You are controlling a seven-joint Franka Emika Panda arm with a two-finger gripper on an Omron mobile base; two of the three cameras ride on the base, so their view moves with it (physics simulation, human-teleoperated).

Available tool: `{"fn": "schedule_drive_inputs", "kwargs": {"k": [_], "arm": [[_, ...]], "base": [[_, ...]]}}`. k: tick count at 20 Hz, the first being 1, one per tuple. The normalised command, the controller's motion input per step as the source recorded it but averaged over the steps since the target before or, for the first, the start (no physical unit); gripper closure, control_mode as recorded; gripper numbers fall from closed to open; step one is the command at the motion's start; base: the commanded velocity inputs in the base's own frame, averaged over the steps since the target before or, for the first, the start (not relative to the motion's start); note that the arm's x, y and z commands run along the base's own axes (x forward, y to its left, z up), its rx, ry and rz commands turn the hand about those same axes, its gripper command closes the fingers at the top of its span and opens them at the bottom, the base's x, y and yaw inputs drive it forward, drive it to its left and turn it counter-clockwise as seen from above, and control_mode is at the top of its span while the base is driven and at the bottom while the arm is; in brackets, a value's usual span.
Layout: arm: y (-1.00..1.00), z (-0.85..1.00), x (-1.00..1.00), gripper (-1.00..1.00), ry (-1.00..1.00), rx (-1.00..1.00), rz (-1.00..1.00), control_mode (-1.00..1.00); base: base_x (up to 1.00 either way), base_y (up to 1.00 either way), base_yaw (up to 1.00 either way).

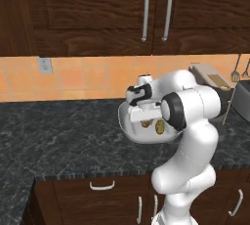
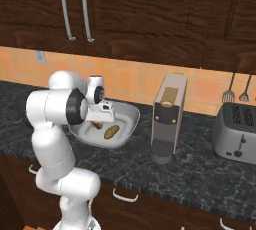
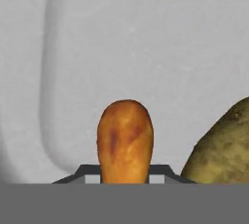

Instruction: Place one potato and one chicken drumstick in each tupperware on the nearby counter, to pack two identical lunches.

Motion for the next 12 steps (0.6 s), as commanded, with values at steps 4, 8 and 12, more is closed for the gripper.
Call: {"fn": "schedule_drive_inputs", "kwargs": {"k": [4,8,12], "arm": [[0.00,-0.32,0.40,1.00,0.00,-0.01,0.05,-1.00],[0.00,-0.01,0.35,-1.00,0.00,0.00,0.02,-1.00],[0.00,0.00,0.00,-1.00,0.00,0.00,0.00,-1.00]], "base": [[0.00,0.00,0.00],[0.00,0.00,0.00],[0.00,0.00,0.00]]}}
